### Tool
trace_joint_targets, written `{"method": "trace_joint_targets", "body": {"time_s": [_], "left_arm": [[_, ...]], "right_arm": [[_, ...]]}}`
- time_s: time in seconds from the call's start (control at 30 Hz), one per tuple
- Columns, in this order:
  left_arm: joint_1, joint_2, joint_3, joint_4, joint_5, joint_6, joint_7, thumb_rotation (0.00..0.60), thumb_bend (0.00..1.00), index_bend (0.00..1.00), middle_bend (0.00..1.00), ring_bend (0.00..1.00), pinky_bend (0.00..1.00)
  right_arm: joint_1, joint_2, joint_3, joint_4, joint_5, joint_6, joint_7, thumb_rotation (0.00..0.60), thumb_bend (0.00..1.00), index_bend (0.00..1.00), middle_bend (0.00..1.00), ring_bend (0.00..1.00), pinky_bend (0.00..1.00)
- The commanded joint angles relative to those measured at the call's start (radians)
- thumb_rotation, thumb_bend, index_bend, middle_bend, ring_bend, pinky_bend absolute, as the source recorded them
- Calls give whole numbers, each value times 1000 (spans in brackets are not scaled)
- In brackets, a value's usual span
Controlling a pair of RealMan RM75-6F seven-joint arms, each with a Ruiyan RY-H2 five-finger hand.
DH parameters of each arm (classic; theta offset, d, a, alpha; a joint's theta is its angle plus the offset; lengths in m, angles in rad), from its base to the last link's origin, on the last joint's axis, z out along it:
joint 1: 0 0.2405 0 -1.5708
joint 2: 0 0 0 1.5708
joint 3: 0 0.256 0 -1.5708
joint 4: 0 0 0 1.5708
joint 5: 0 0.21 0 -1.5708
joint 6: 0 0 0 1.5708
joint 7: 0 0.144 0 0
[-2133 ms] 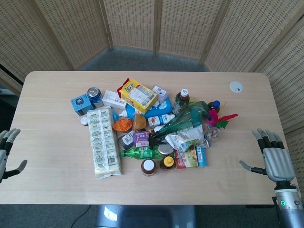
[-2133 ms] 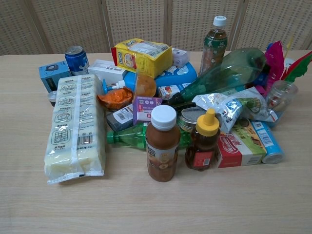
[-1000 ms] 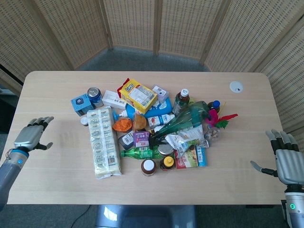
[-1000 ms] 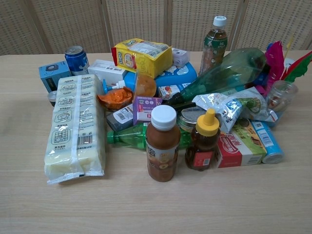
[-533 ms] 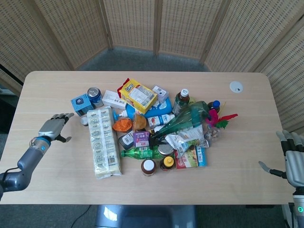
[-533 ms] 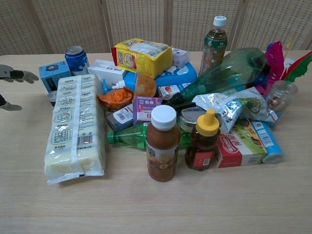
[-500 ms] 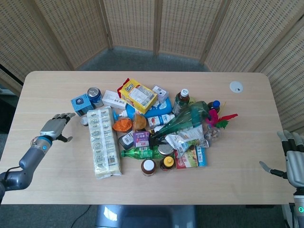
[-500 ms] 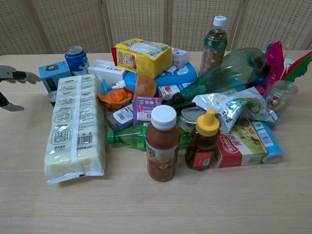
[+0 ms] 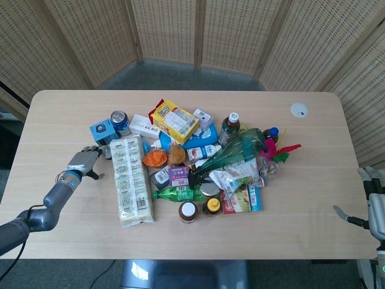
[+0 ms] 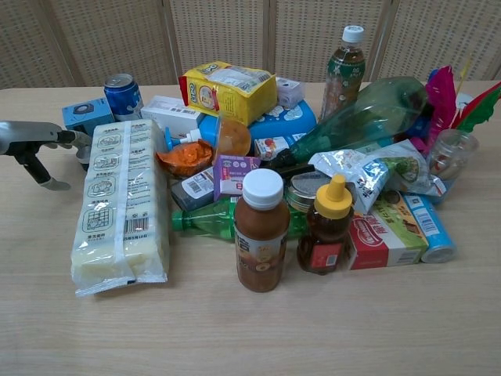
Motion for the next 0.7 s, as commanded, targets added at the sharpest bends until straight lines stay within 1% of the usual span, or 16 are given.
{"method": "trace_joint_targets", "body": {"time_s": [0.03, 0.17, 0.3, 0.4, 0.57, 0.7], "left_arm": [[-5, -11, 5, 8, 7, -10, -10, 600, 357, 0, 0, 0, 0], [-3, -6, 9, -3, 21, -18, -29, 600, 355, 0, 0, 0, 0], [9, 25, 20, -42, 37, -27, -51, 600, 356, 0, 0, 0, 0], [23, 59, 34, -84, 49, -33, -64, 600, 357, 0, 9, 0, 0], [52, 138, 76, -175, 70, -37, -70, 600, 355, 0, 17, 0, 0], [82, 202, 106, -245, 83, -15, -74, 600, 356, 0, 20, 0, 0]], "right_arm": [[-2, 1, 1, -4, 1, 2, -4, 363, 181, 0, 0, 0, 0], [-2, 2, 3, -8, -1, 6, -8, 365, 180, 0, 0, 0, 0], [0, -3, 4, -6, -4, 3, -8, 366, 180, 0, 0, 0, 0], [2, -6, 5, -4, -8, 0, -7, 365, 181, 0, 0, 0, 0], [2, -7, 5, -4, -17, 4, -3, 367, 180, 0, 0, 0, 0], [-1, -6, 5, -6, -25, 8, 1, 364, 181, 0, 0, 0, 0]]}}
